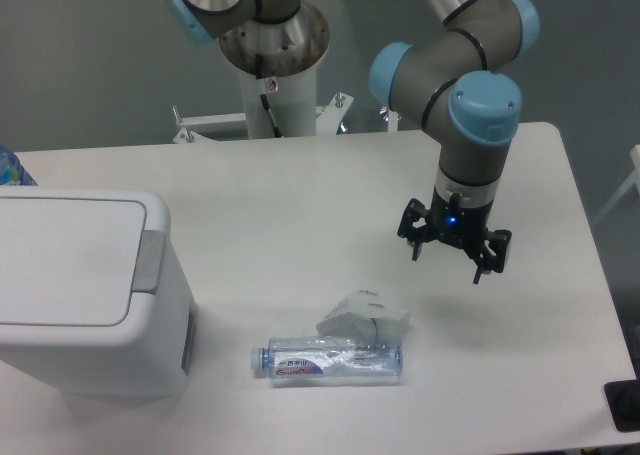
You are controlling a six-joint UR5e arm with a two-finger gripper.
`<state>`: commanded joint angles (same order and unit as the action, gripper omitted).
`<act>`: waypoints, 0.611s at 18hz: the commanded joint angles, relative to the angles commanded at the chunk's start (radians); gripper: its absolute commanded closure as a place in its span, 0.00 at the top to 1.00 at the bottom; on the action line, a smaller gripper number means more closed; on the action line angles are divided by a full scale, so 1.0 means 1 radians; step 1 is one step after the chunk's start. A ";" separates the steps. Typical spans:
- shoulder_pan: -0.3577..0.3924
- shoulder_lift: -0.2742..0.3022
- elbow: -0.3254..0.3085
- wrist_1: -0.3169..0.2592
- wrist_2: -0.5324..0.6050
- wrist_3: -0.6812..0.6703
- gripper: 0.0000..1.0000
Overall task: Open the trash can
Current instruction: 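Move the open gripper over to the white trash can's lid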
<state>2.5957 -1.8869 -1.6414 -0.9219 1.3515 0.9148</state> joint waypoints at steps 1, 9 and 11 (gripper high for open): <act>-0.014 0.012 0.003 0.002 -0.015 -0.049 1.00; -0.089 0.137 0.008 0.002 -0.184 -0.365 1.00; -0.133 0.158 0.005 0.002 -0.216 -0.422 1.00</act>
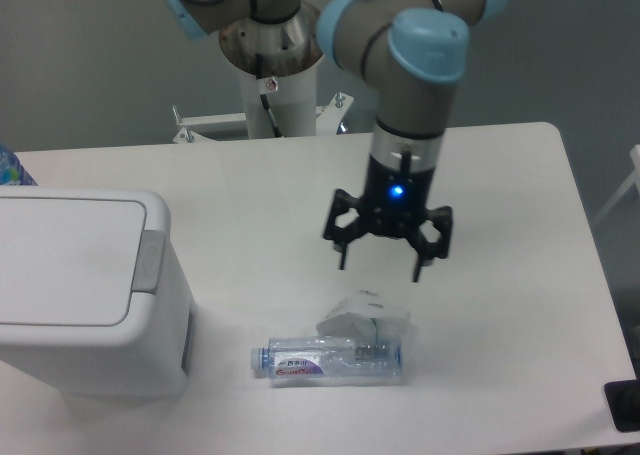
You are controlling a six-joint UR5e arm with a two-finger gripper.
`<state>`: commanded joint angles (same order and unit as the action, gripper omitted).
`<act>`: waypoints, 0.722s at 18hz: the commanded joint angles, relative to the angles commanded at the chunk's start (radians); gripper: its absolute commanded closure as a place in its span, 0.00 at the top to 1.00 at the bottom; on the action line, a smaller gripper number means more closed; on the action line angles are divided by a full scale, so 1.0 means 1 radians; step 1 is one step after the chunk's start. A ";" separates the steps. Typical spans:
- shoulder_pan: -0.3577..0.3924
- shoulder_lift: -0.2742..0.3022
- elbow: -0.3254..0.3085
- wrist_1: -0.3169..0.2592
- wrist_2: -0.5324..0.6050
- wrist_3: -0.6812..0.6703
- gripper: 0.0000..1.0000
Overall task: Open the trash can
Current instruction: 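Move the open gripper over to the white trash can's lid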
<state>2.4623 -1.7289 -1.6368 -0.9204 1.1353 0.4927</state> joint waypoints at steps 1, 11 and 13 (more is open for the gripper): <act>-0.020 0.008 0.000 0.000 -0.006 -0.026 1.00; -0.163 0.028 0.051 0.003 -0.009 -0.123 1.00; -0.187 0.017 0.052 0.005 -0.009 -0.121 1.00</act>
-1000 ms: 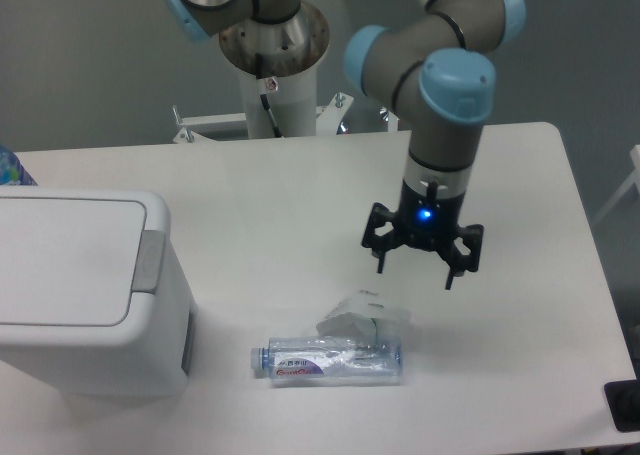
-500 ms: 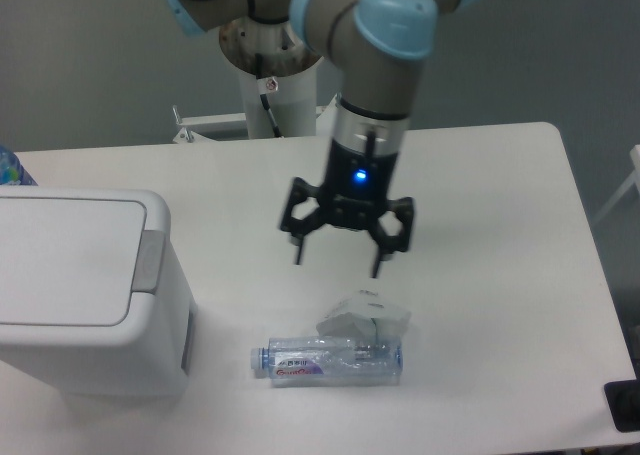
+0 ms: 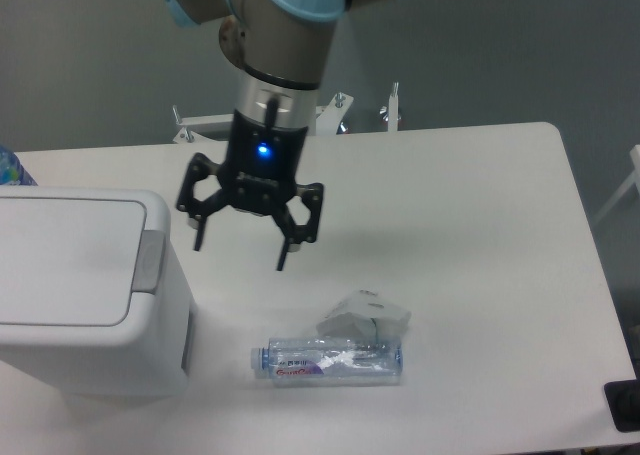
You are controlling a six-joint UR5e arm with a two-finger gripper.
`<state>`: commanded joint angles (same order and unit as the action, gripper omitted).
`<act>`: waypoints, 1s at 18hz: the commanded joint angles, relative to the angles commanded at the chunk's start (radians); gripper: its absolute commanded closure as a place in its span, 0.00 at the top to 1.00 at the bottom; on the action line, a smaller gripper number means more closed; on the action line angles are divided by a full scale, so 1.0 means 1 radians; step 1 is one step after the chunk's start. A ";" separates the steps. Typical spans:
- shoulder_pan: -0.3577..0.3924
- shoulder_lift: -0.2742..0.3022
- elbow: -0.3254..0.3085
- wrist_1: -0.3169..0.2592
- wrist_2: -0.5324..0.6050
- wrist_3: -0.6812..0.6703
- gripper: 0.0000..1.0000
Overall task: Open the trash can
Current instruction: 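Move the open gripper over to the white trash can's lid, then push the trash can lid open with the gripper fingers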
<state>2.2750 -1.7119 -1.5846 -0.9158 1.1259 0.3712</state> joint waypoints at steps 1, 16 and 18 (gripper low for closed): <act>-0.012 -0.011 -0.002 0.012 0.002 -0.002 1.00; -0.023 -0.045 -0.002 0.040 0.012 -0.005 1.00; -0.023 -0.048 -0.002 0.040 0.012 -0.005 1.00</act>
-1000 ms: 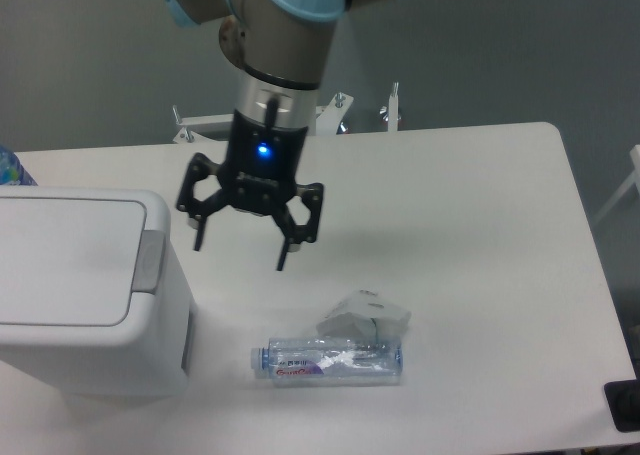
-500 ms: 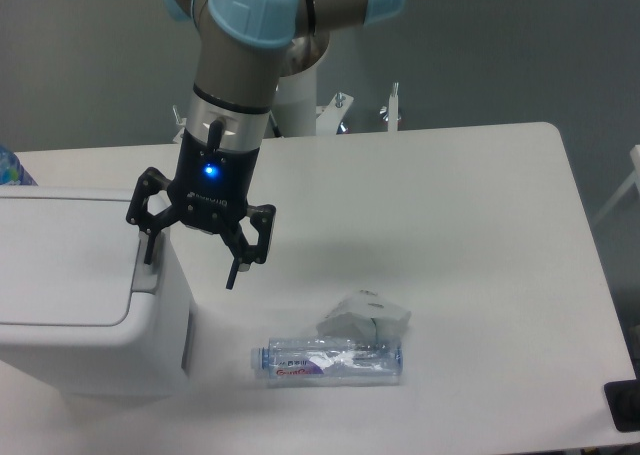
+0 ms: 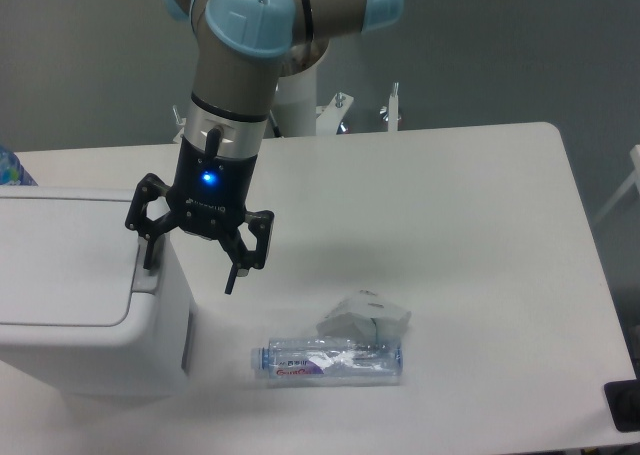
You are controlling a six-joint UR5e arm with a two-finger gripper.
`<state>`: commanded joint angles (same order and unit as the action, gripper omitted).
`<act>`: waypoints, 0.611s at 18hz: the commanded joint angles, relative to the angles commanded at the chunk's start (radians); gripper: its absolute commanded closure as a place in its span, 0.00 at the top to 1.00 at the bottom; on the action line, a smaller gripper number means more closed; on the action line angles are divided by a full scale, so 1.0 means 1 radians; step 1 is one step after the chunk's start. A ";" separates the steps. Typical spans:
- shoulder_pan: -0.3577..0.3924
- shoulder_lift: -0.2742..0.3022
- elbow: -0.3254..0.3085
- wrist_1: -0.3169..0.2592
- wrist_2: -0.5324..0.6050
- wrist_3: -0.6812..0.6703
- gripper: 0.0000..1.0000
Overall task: Open the trash can
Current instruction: 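Push the trash can lid open with the gripper fingers, then lift the gripper up and away from the opened trash can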
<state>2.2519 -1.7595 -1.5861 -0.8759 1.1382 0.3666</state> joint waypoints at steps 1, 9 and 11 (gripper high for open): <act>0.000 0.000 0.000 0.000 0.000 0.000 1.00; 0.000 -0.002 0.011 0.000 0.000 -0.015 1.00; 0.000 0.000 0.032 -0.002 -0.002 -0.032 1.00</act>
<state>2.2519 -1.7595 -1.5540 -0.8774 1.1367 0.3345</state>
